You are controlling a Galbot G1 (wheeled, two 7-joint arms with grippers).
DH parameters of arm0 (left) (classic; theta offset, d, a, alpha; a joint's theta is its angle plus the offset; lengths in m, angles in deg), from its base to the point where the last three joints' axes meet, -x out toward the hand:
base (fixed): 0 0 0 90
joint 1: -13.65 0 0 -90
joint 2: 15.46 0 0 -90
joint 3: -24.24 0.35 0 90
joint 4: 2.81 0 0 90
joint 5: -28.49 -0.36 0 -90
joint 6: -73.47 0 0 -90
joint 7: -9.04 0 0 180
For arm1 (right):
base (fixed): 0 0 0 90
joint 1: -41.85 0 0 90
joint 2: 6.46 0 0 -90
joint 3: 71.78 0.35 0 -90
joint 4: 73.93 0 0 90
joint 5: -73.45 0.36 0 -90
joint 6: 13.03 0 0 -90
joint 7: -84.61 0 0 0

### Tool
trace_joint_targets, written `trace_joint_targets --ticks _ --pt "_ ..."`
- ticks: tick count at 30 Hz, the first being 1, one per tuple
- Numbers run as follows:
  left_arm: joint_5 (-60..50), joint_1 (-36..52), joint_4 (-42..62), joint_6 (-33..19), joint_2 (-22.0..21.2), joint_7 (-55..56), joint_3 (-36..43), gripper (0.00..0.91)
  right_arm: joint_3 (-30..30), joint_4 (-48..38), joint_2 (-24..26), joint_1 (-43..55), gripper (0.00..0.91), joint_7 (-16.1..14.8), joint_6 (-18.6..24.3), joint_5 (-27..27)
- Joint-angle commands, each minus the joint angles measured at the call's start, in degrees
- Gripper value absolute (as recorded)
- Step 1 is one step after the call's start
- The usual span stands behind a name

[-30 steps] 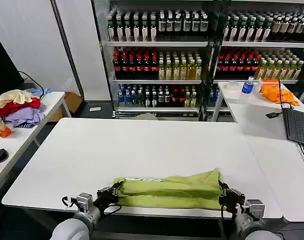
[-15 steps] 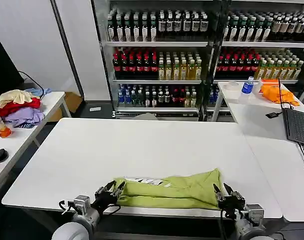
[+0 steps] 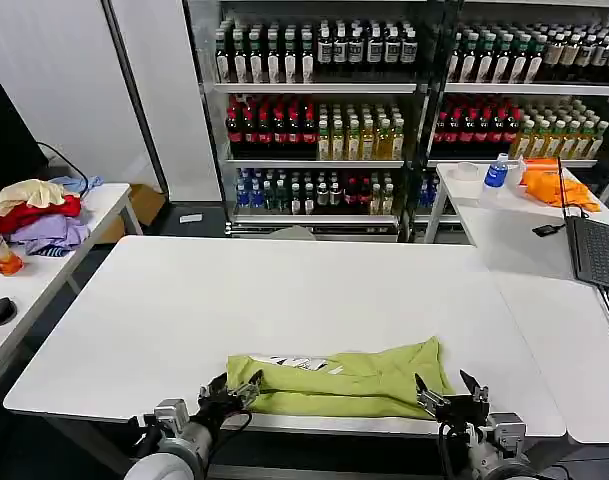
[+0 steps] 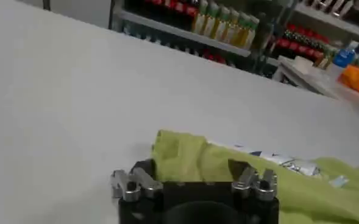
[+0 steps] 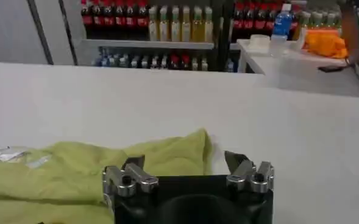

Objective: Fold and organize the clothes.

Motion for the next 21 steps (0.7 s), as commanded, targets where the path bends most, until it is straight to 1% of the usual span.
trace_joint_targets --ticks 1,7,12,19,21 --pt "0.8 -0.6 1.1 0.2 -3.2 0.8 -0.2 0.020 0.1 0.2 -0.1 -0.4 0.907 -0.1 0.1 -0.3" --pt "1.7 -1.7 0.2 0.0 -3.2 0.5 -1.1 0.020 0.6 0.6 0.0 -1.0 0.907 -0.1 0.4 -0.3" --pt "3.8 -1.8 -0.3 0.1 -2.9 0.5 -3.3 0.020 0.9 0.4 0.0 -1.1 0.907 -0.1 0.8 -0.3" --pt "6.4 -1.0 -0.4 0.3 -1.2 0.5 -7.4 0.020 0.8 0.2 0.0 -1.0 0.907 0.0 1.0 -0.3" --pt "7.9 -0.1 -0.2 0.4 0.1 0.5 -9.0 0.020 0.7 -0.1 0.0 -1.0 0.907 0.0 1.1 -0.4"
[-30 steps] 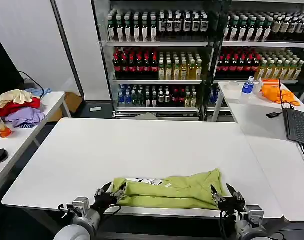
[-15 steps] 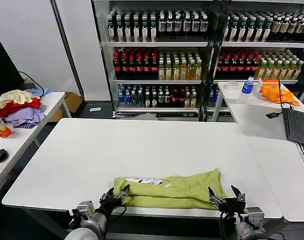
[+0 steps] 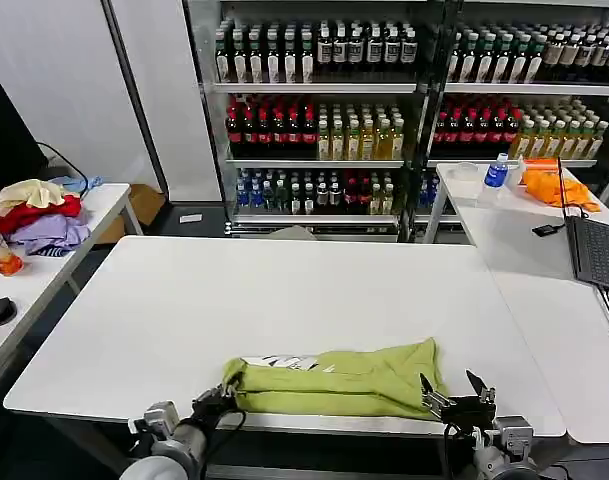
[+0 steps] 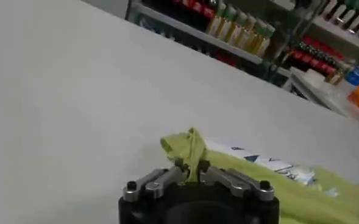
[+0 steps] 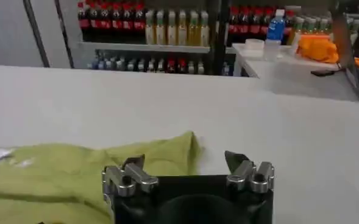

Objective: Fold and organize the clothes.

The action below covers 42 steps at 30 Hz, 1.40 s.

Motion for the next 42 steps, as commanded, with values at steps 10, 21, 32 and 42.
trace_joint_targets --ticks 10,21,32,42 --pt "10.4 5.4 3.6 0.9 8.7 0.3 -13.9 0.020 0.5 0.4 0.5 0.1 0.907 -0.1 0.0 0.1" --pt "27.4 6.6 -1.8 1.7 16.8 0.8 -22.2 0.020 0.1 -1.2 0.7 1.9 0.907 -0.1 0.1 0.8" --pt "33.7 7.6 -9.1 1.5 5.4 -0.6 -4.9 0.020 -1.2 -3.6 0.7 3.2 0.907 -0.1 0.1 0.5" --pt "25.6 11.9 -3.1 0.9 -4.1 -0.7 8.2 0.020 -2.4 -5.3 -0.6 3.1 0.907 -0.3 1.0 -0.9"
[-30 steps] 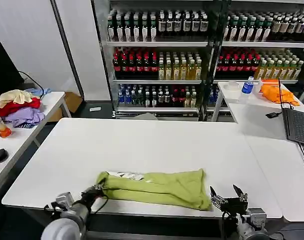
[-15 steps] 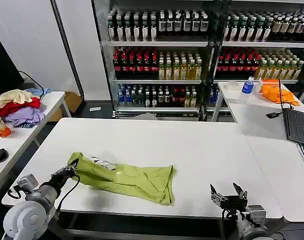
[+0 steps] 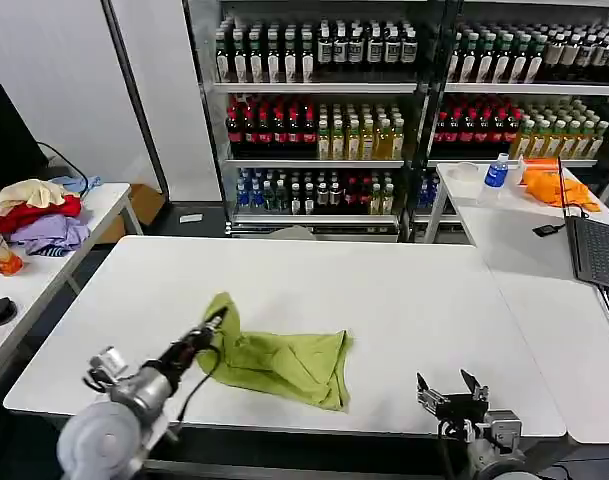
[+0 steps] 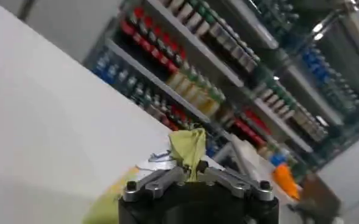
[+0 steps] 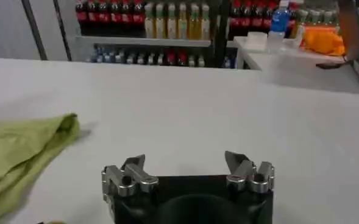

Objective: Fold and organize the clothes.

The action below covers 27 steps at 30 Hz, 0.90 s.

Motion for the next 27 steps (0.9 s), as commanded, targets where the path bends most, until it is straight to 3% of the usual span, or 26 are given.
trace_joint_targets --ticks 1,10,11,12,13,27 --pt "-2.5 3.0 2.6 -0.1 -8.0 -0.3 13.8 0.020 -0.4 -1.0 -0.4 0.2 0.907 -0.1 0.3 -0.4" --pt "-9.1 5.1 9.6 -0.6 -10.4 -0.6 21.2 0.020 0.1 -1.5 -0.2 0.3 0.907 -0.2 0.6 -0.3" --pt "-9.5 5.3 10.1 -0.6 -10.7 -0.8 21.5 0.272 0.2 -1.4 -0.2 0.2 0.907 -0.2 0.6 -0.3" --pt "-10.0 5.4 10.4 -0.6 -10.8 -0.9 21.6 0.272 0.2 -1.4 -0.2 0.2 0.907 -0.2 0.6 -0.3" --pt "-10.6 5.5 10.9 -0.2 -11.0 -1.1 21.9 0.907 0.2 -1.4 -0.2 0.1 0.907 -0.2 0.6 -0.3" --pt "-14.1 3.7 6.0 -0.4 -10.8 -5.1 20.0 0.907 -0.4 -1.3 -0.1 -0.2 0.907 -0.3 0.9 -0.5"
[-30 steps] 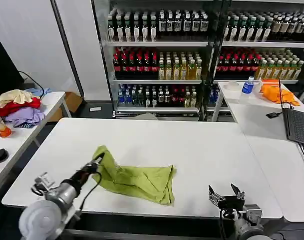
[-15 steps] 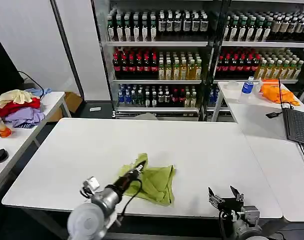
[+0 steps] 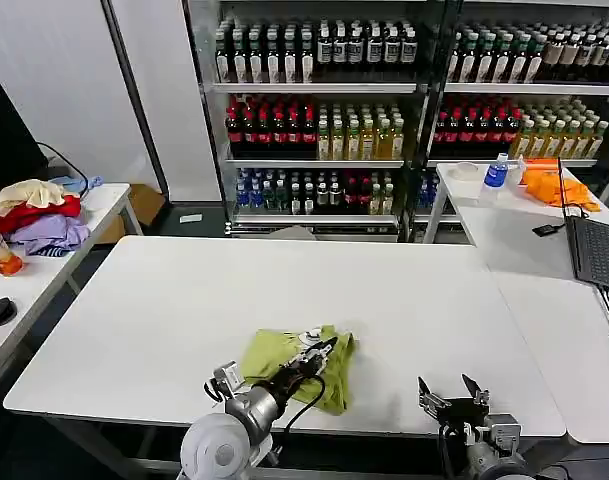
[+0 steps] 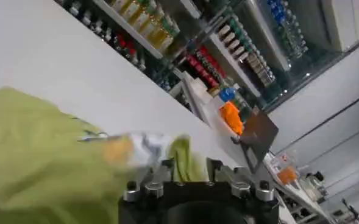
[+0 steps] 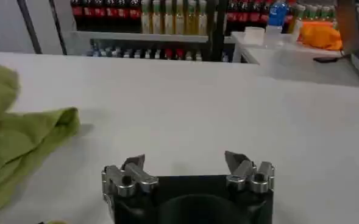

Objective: Fold and organize the clothes.

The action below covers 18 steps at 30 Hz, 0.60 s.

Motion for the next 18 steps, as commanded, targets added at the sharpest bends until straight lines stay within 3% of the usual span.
trace_joint_targets --ticks 1,7,14,18 --pt "-3.0 -0.9 -2.3 -0.1 -1.0 -1.7 0.7 0.907 -0.3 0.0 -0.1 0.0 0.907 0.0 0.0 -0.1" --pt "-4.8 -3.9 -6.1 0.0 2.5 -1.2 -6.4 0.907 -0.4 0.1 -0.3 0.1 0.907 0.0 0.0 -0.2" --pt "-10.1 -4.5 2.2 -2.8 9.9 -0.2 -13.6 0.907 -0.4 0.2 -0.4 -0.1 0.907 0.0 0.1 -0.5" --pt "-12.8 -3.4 5.7 -3.4 10.2 -0.7 -12.9 0.907 -0.8 0.2 -0.6 0.2 0.907 0.0 0.1 -0.8"
